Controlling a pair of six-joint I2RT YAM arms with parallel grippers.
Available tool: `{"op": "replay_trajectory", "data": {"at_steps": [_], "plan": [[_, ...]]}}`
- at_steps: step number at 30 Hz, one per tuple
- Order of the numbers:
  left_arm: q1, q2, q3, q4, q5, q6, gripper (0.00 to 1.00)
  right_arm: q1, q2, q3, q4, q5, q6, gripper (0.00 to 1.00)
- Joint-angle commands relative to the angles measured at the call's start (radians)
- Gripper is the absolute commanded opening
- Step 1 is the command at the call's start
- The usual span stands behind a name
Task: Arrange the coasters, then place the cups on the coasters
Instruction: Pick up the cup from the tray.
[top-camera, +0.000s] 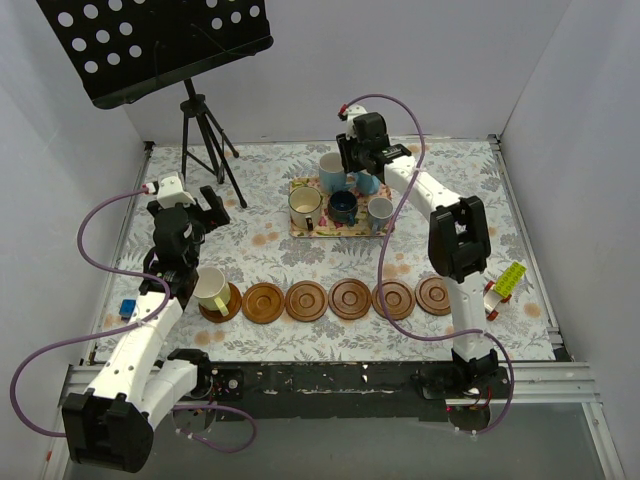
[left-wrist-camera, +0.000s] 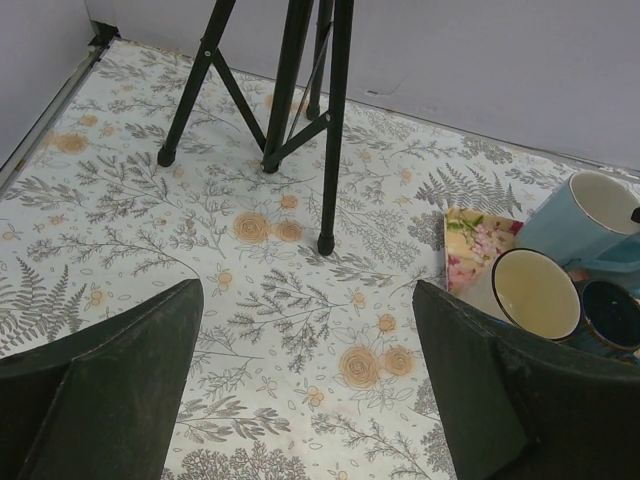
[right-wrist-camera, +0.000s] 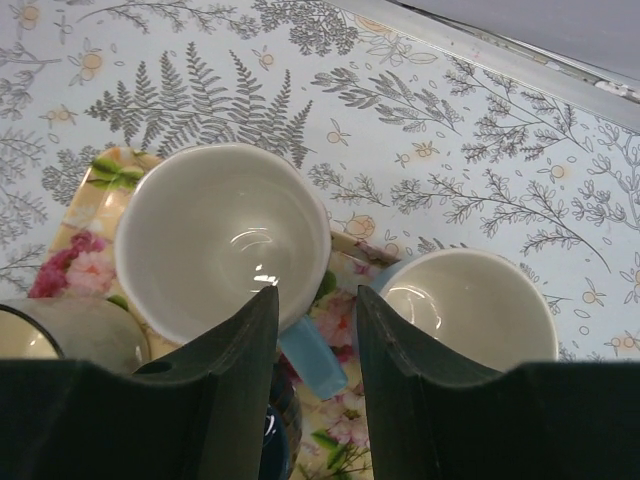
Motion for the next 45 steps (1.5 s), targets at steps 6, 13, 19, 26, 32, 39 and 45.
{"op": "replay_trajectory", "data": {"at_steps": [6, 13, 19, 26, 32, 39, 45], "plan": [[-0.025, -0.022, 0.008, -0.002, -0.033, 0.005, 0.86, -0.005, 0.051, 0.109, 0.048, 0.02, -0.065, 0.44], [-0.033, -0.024, 0.006, -0.004, -0.04, 0.004, 0.87, -0.005, 0.115, 0.174, 0.016, -0.004, -0.062, 0.44], [-0.039, -0.021, 0.005, -0.003, -0.04, 0.005, 0.88, -0.005, 0.155, 0.205, -0.001, -0.01, -0.053, 0.41], [-0.044, -0.016, 0.005, 0.0, -0.04, 0.008, 0.88, -0.005, 0.152, 0.202, 0.011, -0.03, -0.024, 0.33], [-0.047, -0.016, 0.003, 0.001, -0.04, 0.01, 0.88, -0.003, 0.147, 0.194, 0.014, -0.023, -0.022, 0.26], [-0.048, -0.016, 0.002, 0.001, -0.043, 0.012, 0.89, -0.005, 0.124, 0.168, -0.004, 0.026, 0.077, 0.11], [-0.051, -0.018, 0.001, 0.003, -0.044, 0.012, 0.89, -0.005, 0.089, 0.159, 0.01, 0.025, 0.128, 0.01]]}}
